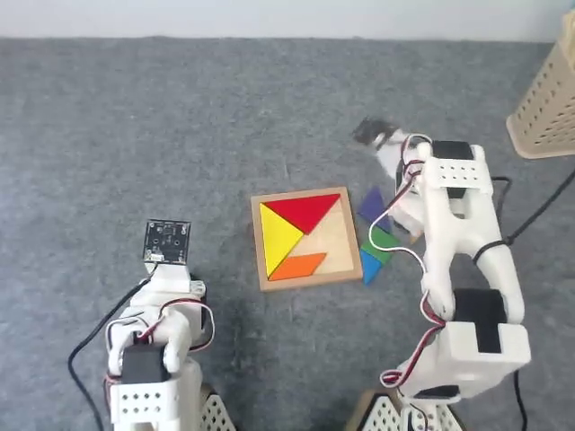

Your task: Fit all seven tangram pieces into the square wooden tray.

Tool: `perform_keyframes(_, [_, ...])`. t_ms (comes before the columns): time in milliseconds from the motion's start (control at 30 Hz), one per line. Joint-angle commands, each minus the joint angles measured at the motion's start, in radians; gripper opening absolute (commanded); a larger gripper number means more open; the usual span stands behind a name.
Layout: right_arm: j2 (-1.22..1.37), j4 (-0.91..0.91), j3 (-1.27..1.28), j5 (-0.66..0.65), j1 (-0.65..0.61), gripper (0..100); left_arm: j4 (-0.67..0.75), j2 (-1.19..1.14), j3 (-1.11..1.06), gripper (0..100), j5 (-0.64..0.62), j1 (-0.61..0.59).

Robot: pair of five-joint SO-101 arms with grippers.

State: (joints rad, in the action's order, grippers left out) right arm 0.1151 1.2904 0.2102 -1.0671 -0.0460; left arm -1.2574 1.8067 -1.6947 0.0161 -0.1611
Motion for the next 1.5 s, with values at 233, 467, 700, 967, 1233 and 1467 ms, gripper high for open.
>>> perform_keyframes(233, [0.091, 0.028, 0.028, -0.674, 0.030, 23.8, -0.006, 0.018, 0.010, 2, 0.003, 0.005])
perform_keyframes(467, [0.143, 0.028, -0.026, -0.779, 0.101, 23.7, -0.006, 0.018, 0.010, 2, 0.003, 0.005])
perform_keyframes(700, [0.166, 0.028, -0.084, -0.778, 0.102, 23.7, -0.006, 0.018, 0.010, 2, 0.003, 0.005])
perform_keyframes(967, [0.091, 0.018, -0.146, -0.657, 0.116, 23.8, -0.006, 0.018, 0.010, 2, 0.003, 0.005])
perform_keyframes(1233, [0.081, 0.027, -0.265, -0.158, 0.145, 14.2, -0.006, 0.018, 0.010, 2, 0.003, 0.005])
perform_keyframes(1467, [0.068, 0.039, -0.261, 0.229, 0.194, 0.6, -0.006, 0.018, 0.010, 2, 0.003, 0.005])
